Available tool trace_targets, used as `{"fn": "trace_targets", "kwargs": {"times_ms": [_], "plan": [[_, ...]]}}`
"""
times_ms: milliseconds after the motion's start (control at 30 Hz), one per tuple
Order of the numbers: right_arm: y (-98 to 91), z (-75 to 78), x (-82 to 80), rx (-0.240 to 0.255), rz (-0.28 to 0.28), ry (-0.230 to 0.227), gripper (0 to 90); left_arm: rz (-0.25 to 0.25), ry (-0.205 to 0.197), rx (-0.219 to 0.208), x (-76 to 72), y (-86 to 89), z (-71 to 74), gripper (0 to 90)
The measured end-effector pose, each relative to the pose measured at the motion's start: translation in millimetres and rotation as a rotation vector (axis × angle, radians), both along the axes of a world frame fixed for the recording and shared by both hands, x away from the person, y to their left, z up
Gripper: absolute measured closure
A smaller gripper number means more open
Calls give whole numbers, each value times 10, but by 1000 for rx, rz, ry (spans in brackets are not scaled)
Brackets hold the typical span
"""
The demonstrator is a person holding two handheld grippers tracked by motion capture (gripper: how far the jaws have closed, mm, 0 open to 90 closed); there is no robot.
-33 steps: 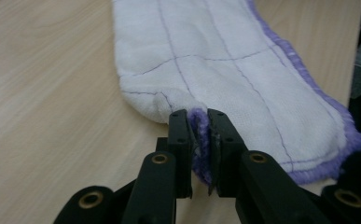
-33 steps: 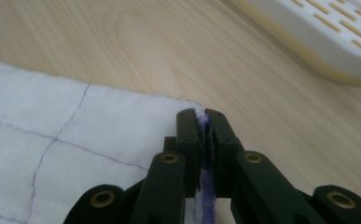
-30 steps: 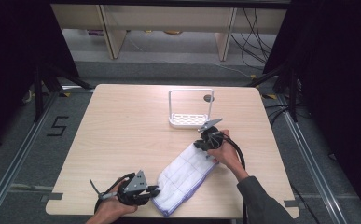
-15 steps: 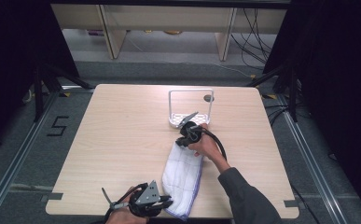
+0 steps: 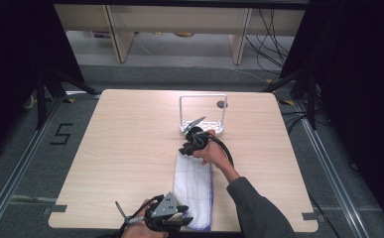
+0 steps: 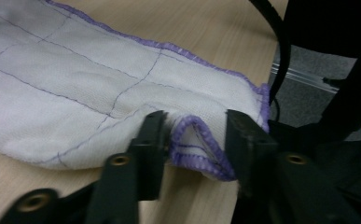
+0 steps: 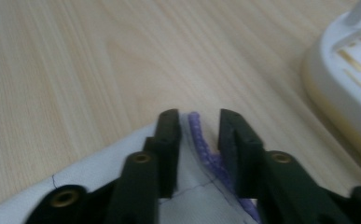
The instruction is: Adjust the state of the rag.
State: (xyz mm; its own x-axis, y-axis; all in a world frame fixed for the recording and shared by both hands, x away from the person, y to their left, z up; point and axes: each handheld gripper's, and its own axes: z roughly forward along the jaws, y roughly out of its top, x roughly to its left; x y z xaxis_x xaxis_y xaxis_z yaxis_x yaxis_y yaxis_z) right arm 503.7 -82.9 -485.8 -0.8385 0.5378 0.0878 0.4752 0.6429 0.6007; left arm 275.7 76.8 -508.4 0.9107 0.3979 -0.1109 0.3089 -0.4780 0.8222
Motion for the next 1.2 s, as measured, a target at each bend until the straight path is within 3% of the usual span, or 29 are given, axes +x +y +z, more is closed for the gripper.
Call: {"fn": "trace_targets", "kwargs": {"times_ms": [67, 167, 200, 333, 367, 433, 467, 533, 567, 633, 833, 867, 900, 933, 967, 1167, 1200], "plan": [[-73, 71, -24, -6, -35, -21, 555, -11, 7, 2, 27, 53, 81, 453], [-191, 153, -76, 63, -116, -12, 495, 6, -8, -19, 98, 98, 188, 409], [-247, 195, -96, 66, -128, -8, 472, 7, -6, -14, 145, 120, 215, 400], [-462, 234, -196, 73, -177, -40, 443, 86, 3, -4, 394, 212, 263, 385], [-500, 224, -210, 70, -178, -50, 438, 98, 30, 4, 462, 239, 274, 378], [-582, 198, -248, 82, -191, -43, 436, 133, 14, 20, 594, 290, 293, 377], [-617, 182, -264, 75, -205, -44, 431, 169, 7, 8, 659, 308, 293, 380], [-690, 163, -282, 58, -213, -47, 423, 199, -2, 25, 820, 380, 302, 384], [-726, 164, -290, 67, -222, -49, 423, 237, -3, 16, 908, 420, 296, 384], [-776, 174, -313, 90, -247, -41, 421, 264, 15, 10, 1027, 466, 277, 385], [-835, 119, -333, 72, -242, -57, 398, 317, 33, 41, 1348, 450, 194, 374], [-834, 116, -344, 71, -252, -31, 398, 319, 32, 43, 1380, 440, 185, 374], [-833, 86, -335, 73, -248, -54, 399, 332, 25, 49, 1419, 424, 176, 374], [-834, 93, -341, 67, -251, -25, 399, 332, 26, 52, 1462, 412, 169, 374], [-840, 75, -332, 56, -241, -38, 399, 331, 26, 55, 1503, 401, 164, 374], [-846, 47, -317, 62, -238, -11, 414, 343, 43, 46, 1698, 344, 152, 374], [-850, 31, -307, 53, -230, -30, 415, 343, 41, 50, 1717, 331, 142, 374]]}}
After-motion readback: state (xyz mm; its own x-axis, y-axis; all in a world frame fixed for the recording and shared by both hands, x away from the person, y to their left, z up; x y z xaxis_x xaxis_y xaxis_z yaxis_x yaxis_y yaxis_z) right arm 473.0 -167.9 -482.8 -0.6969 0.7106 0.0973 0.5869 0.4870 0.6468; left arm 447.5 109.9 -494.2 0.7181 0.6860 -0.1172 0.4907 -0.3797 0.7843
